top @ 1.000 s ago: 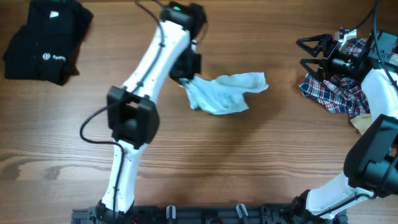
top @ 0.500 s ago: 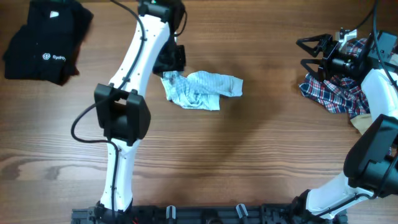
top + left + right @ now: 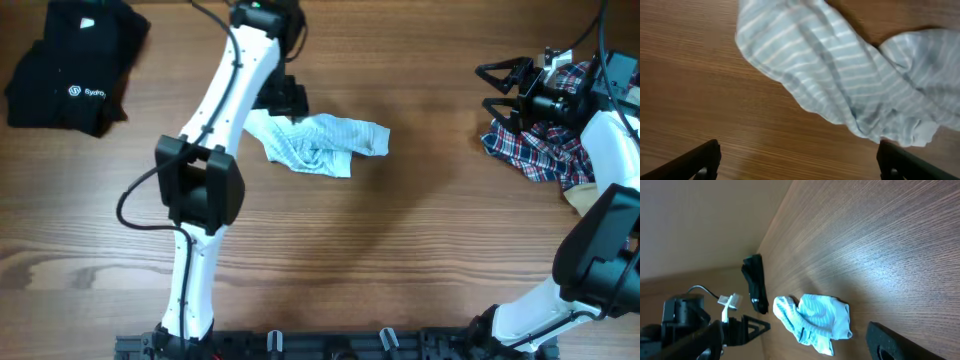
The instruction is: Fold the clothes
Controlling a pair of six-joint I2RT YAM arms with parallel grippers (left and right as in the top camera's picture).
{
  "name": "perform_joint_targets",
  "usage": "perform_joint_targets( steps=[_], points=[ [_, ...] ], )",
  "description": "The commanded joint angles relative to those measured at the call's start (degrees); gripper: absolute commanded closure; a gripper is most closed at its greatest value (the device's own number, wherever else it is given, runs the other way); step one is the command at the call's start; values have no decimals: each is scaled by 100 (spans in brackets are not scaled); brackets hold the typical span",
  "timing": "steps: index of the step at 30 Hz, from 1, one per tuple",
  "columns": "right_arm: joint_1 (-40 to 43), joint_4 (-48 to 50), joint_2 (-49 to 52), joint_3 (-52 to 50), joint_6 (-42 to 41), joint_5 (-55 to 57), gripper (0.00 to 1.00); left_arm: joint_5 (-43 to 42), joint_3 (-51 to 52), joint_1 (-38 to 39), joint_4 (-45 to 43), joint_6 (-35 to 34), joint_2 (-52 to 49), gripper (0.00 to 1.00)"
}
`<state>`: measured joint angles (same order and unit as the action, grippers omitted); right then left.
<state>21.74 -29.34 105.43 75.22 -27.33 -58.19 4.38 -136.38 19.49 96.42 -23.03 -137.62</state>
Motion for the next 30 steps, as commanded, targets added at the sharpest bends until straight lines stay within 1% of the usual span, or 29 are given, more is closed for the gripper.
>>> perform_joint_targets(
  steps=[1,3,6,9,10,12,13,15,16,19,20,23,25,29,30],
  points=[
    [-13,-9,-151,9,133,44,8,-26,-48,-234,11,9,212,3],
    [-13,-33,-151,9,129,42,8,-129,-46,-442,11,7,208,7],
    [-13,-35,-151,9,120,42,8,-601,-46,-667,9,66,205,13],
    [-13,-35,-151,9,70,42,8,-1300,-44,-761,11,492,186,17],
    [-13,-33,-151,9,52,42,8,-1379,-44,-756,13,533,186,17],
    [-15,-37,-151,9,66,44,9,-1346,20,-686,13,627,186,18],
    [-26,-63,-151,9,157,72,9,-1202,90,-662,13,636,186,18],
    [-107,-313,-181,9,487,553,12,-645,289,-660,-46,627,186,18],
    [-168,-468,-205,9,664,813,13,-579,376,-693,-105,610,186,18],
    [-481,-870,-278,9,1294,1394,14,-647,516,-841,-247,608,186,27],
    [-688,-1078,-321,9,1488,1849,14,-649,518,-887,-256,608,186,28],
    [-1340,-1572,-391,9,1685,3272,14,-697,518,-968,-260,616,186,32],
    [-1853,-1735,-391,9,1676,3845,14,-710,544,-975,-372,638,181,32],
    [-2857,-1766,-385,9,1659,4153,14,-710,817,-981,-881,632,179,32],
    [-3073,-1781,-380,9,1554,4391,14,-713,868,-990,-1001,625,179,32]
  ],
)
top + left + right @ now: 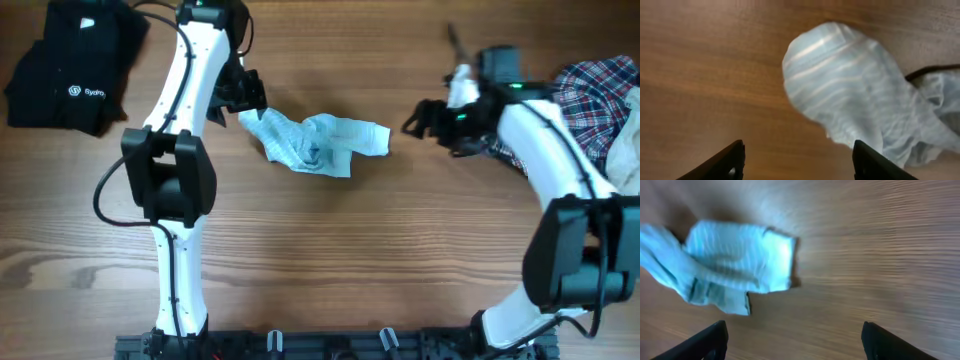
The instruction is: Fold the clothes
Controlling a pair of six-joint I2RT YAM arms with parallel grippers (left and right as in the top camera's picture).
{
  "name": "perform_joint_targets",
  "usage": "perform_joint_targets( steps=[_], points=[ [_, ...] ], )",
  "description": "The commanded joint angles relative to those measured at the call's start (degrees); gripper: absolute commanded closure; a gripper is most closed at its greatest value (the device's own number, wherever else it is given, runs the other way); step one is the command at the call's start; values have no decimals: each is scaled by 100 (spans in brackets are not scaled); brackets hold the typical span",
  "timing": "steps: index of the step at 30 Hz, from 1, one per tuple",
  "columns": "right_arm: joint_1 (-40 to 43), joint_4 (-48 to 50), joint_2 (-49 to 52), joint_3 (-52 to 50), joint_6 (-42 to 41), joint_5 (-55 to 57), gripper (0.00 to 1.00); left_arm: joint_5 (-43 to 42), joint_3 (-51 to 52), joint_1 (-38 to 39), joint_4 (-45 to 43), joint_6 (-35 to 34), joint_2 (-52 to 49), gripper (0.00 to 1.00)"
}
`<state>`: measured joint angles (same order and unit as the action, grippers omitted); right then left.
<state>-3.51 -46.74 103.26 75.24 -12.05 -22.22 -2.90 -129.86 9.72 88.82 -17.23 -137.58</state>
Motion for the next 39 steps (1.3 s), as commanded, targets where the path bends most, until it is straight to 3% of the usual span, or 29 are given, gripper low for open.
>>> perform_joint_targets(
  steps=[1,6,16,22,23,26,27,34,39],
  points=[
    [-702,-55,-162,7,-153,1078,13,13,264,-24,-345,9,173,32],
    [-1084,-103,-160,7,-616,1587,12,-22,474,-66,-468,13,170,35],
    [-1078,-81,-160,7,-616,1587,11,-623,960,-68,-898,35,170,52],
    [-1078,-44,-160,7,-614,1587,11,-1346,1167,-57,-1370,33,168,51],
    [-1078,-46,-160,7,-612,1587,11,-1519,1169,-57,-1419,33,168,57],
    [-1078,-44,-160,7,-614,1587,11,-1818,1169,-50,-1526,33,168,92],
    [-1078,-44,-160,7,-616,1587,11,-1886,1169,-50,-1552,31,170,96],
    [-1078,2,-160,7,-616,1589,10,-2070,1034,-50,-1519,39,498,96],
    [-1038,42,-160,7,-649,1589,9,-2068,188,-22,-1600,55,1401,96]
  ],
)
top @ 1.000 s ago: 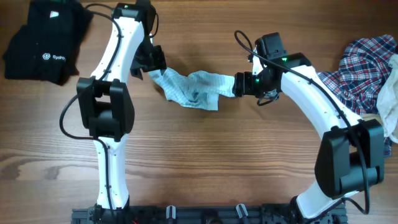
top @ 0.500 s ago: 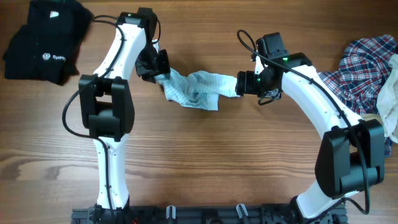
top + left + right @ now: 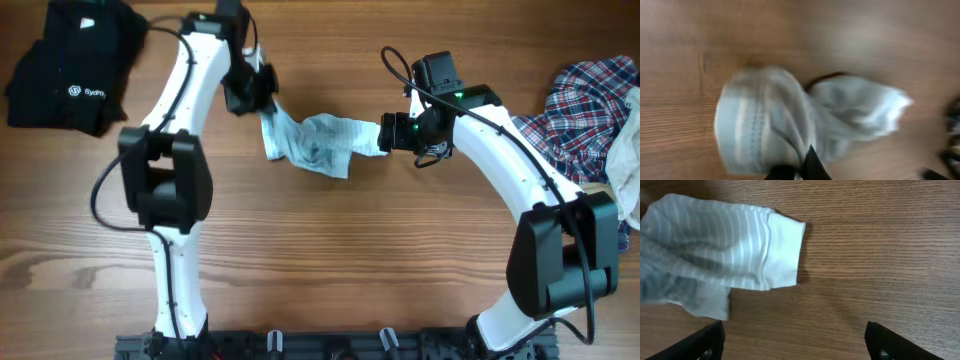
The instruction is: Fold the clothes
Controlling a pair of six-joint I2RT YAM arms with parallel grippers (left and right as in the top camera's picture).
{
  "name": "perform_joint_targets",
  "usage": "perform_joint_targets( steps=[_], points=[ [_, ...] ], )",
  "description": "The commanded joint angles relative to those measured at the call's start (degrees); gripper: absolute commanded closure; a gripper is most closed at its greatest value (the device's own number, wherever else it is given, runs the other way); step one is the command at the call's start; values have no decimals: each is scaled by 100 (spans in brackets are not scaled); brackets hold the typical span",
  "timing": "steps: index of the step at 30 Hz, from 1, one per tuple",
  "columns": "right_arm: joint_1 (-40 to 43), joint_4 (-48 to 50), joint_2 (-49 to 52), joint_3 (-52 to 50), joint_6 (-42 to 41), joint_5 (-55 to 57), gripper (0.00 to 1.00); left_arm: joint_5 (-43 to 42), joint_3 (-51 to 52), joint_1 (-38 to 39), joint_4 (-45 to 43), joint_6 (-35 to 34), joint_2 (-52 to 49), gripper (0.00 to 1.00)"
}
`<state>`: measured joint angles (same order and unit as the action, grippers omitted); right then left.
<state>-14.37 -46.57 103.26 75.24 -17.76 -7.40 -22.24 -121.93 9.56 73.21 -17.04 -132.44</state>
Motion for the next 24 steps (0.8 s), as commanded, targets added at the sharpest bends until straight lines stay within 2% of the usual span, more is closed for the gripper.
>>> perform_joint_targets(
  steps=[1,10,18,24],
  points=[
    [92,22,-160,7,-98,105,9,-136,-717,33,-39,35,1086,96],
    [498,-72,-160,7,-192,-28,7,111,-820,645,-330,33,2428,96],
    [584,-76,-173,7,-435,-31,5,385,-817,863,-341,33,2389,96],
    [1620,-179,-286,7,-595,-358,3,960,-815,1134,-496,-170,2199,96]
  ],
)
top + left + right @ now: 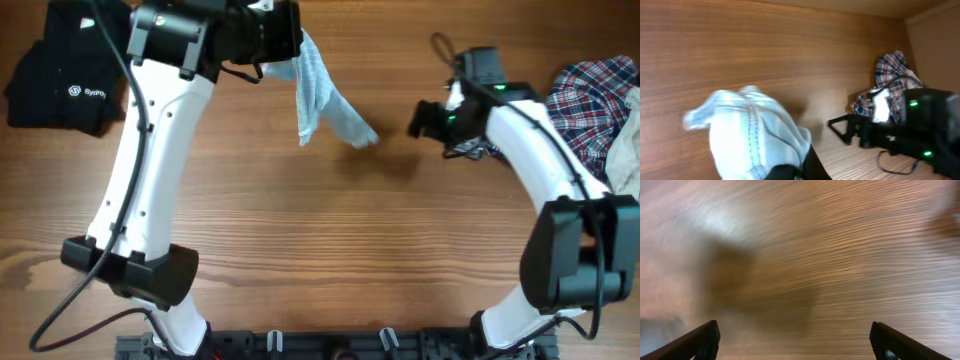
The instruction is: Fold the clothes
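A light blue striped garment (318,92) hangs in the air above the table's far middle, with my left gripper (290,45) shut on its top end. In the left wrist view the bunched garment (747,135) fills the lower left, right at my gripper (799,172). My right gripper (420,120) stands open to the right of the hanging cloth, apart from it. The right wrist view is blurred; my right gripper (795,342) shows only bare wood between its fingers.
A folded black garment (70,65) with white lettering lies at the far left corner. A plaid shirt (590,95) is heaped at the far right, next to a beige cloth (625,150). The wooden table (320,250) stretches across the near half.
My left gripper has lifted the striped garment off the table; it now hangs from the jaws. My right gripper has moved right, away from the garment's cuff, still open.
The striped garment lay crumpled on the table with my left gripper open at its left end and my right arm over the plaid heap. My right arm then stood near the garment's right end. My left gripper shut on the left end, and now holds it aloft.
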Controlling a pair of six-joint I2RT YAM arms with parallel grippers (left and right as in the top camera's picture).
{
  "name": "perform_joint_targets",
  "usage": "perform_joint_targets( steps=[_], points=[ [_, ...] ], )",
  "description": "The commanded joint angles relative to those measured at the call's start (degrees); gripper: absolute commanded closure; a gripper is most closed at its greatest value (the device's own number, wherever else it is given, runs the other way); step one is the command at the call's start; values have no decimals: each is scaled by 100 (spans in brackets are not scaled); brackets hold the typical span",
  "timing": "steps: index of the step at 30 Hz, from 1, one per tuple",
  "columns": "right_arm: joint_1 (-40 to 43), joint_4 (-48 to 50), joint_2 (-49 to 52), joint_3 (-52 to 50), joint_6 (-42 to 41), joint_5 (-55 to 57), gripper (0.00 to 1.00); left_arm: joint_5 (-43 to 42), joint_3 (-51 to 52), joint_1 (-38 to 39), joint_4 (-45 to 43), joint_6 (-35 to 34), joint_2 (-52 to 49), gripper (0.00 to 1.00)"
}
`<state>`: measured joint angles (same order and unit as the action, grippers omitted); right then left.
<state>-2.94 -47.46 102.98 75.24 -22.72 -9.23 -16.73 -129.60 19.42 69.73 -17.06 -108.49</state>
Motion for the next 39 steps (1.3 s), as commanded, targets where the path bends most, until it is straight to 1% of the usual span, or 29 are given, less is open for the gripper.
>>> perform_joint_targets(
  steps=[1,5,8,9,12,14,17,18,20,22,23,25,27,28,30,31,32,33,35,37,39],
  points=[
    [619,-127,-267,7,-33,-175,2,505,-48,223,-212,-319,-262,96],
    [1292,-286,-271,7,42,-175,1,533,-48,586,-527,-732,-570,96],
    [1775,-304,-271,7,4,-326,0,527,-48,946,-1259,-1154,-789,96],
    [1939,-306,-271,7,7,-459,0,527,-48,1121,-1668,-1196,-833,96],
    [2260,-345,-271,7,24,-741,0,531,-48,1427,-2135,-1198,-844,96],
    [2365,-372,-271,7,26,-782,0,535,-48,1526,-1996,-1193,-844,96],
    [2402,-426,-271,7,177,-776,0,734,-48,1410,-1038,-1193,-844,92],
    [2402,-424,-271,7,173,-780,0,787,-48,1257,-597,-1185,-850,83],
    [2402,-400,-271,7,170,-782,0,785,-44,964,26,-1134,-855,44],
    [2402,-398,-271,7,170,-901,0,791,20,542,697,-885,-855,21],
    [2402,-396,-271,7,175,-1012,0,839,26,374,905,-883,-855,0],
    [2402,-402,-271,7,170,-1224,1,1095,26,7,1191,-734,-855,0],
    [2400,-400,-271,7,179,-1379,1,1126,28,-212,1174,-737,-855,2],
    [2400,-400,-271,7,188,-1399,0,1123,26,-264,1132,-734,-855,4],
    [2382,-400,-271,7,302,-1419,0,1045,28,-282,1032,-710,-855,11],
    [2374,-400,-271,7,345,-1425,1,896,28,-262,962,-605,-870,12],
    [2356,-398,-271,7,396,-1436,1,614,28,-214,841,-420,-909,12],
    [2312,-372,-271,7,625,-1552,0,190,28,-109,651,-236,-1019,12],
    [2293,-358,-271,7,719,-1574,0,85,28,59,479,-79,-1244,11],
    [2288,-358,-271,7,809,-1572,0,-66,28,195,348,413,-1537,10],
    [2288,-358,-271,7,925,-1615,1,-452,28,299,177,1110,-1899,10]
  ],
)
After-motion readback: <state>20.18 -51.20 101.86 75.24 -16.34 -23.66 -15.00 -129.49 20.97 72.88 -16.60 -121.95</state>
